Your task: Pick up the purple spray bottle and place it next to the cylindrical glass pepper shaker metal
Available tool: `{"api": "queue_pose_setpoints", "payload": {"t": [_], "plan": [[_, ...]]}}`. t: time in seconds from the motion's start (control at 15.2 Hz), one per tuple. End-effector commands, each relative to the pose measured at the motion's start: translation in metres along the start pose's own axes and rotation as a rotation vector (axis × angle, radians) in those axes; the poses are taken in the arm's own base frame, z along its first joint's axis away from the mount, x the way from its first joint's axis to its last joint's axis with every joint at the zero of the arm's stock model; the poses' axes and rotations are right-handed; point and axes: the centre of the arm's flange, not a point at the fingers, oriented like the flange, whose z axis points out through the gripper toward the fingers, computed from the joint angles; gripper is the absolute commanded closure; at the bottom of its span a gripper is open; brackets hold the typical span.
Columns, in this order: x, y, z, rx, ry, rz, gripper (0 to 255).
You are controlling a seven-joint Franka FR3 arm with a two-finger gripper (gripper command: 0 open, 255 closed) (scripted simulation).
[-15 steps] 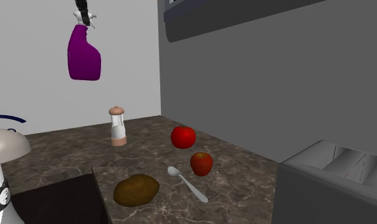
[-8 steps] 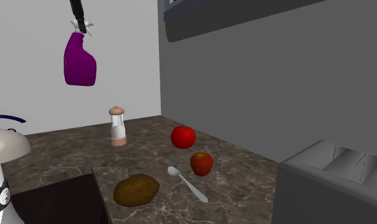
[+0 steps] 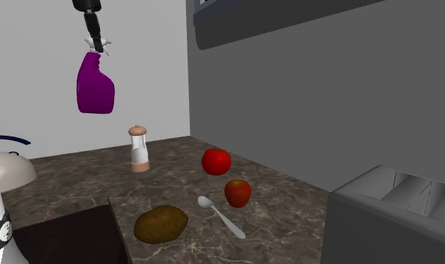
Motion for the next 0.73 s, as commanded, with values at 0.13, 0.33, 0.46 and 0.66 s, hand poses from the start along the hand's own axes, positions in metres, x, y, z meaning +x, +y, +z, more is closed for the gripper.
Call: {"api": "queue_pose_setpoints", "payload": {"t": [0.13,0.33,0.46,0.66], "plan": [[-0.003,-0.001,0.022,0.0,0.0,0.0,255],[-0.005,-0.002,0.038,0.0,0.0,0.0,255],[-0.006,-0.002,0.048,0.0,0.0,0.0,255],[-0.009,-0.002,0.064,0.0,0.0,0.0,255]]}}
